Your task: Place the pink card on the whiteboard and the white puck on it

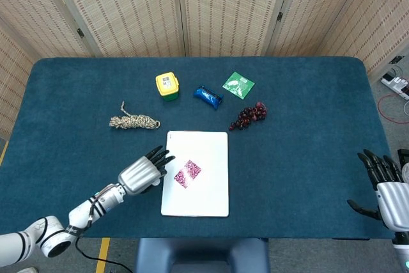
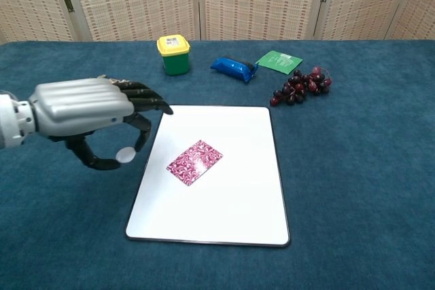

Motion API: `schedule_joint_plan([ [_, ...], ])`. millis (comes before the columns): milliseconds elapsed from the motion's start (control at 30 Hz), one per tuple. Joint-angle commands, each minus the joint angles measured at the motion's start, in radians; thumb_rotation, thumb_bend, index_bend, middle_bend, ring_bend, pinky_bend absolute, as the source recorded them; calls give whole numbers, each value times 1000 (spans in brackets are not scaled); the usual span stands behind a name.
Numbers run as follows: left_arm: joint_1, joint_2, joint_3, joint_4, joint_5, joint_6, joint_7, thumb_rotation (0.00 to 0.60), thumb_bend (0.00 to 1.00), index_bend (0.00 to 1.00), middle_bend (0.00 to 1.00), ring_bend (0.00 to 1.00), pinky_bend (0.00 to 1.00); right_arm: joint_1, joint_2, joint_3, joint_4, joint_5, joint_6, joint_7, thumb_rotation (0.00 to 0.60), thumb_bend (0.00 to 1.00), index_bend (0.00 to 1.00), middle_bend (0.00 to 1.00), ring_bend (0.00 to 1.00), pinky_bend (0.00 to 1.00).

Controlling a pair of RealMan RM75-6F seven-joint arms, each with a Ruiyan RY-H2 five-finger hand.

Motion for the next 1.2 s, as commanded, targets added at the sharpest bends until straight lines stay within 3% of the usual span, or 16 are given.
schedule_joint_plan([
  [33, -43, -34, -38, -19, -46, -49, 29, 600, 372, 535, 122, 0, 0, -1, 1, 0, 1, 1, 1, 1, 600, 115, 38, 80, 92, 0],
  [300, -125, -106, -101, -13, -157, -139, 84, 600, 372, 535, 122, 0, 0, -9, 3, 0, 9, 8, 7, 12, 600, 114, 38, 80, 92, 0],
  [633, -186, -188, -134, 51, -298, -195, 160, 600, 372, 534, 122, 0, 0, -14, 3, 2, 20, 16, 8, 22, 600, 114, 38, 80, 91, 0],
  [1200, -235, -243, -127, 89, -435, -176, 228, 600, 370, 496, 122, 0, 0, -23, -4, 4, 43, 24, 11, 37, 600, 114, 38, 80, 92, 0],
])
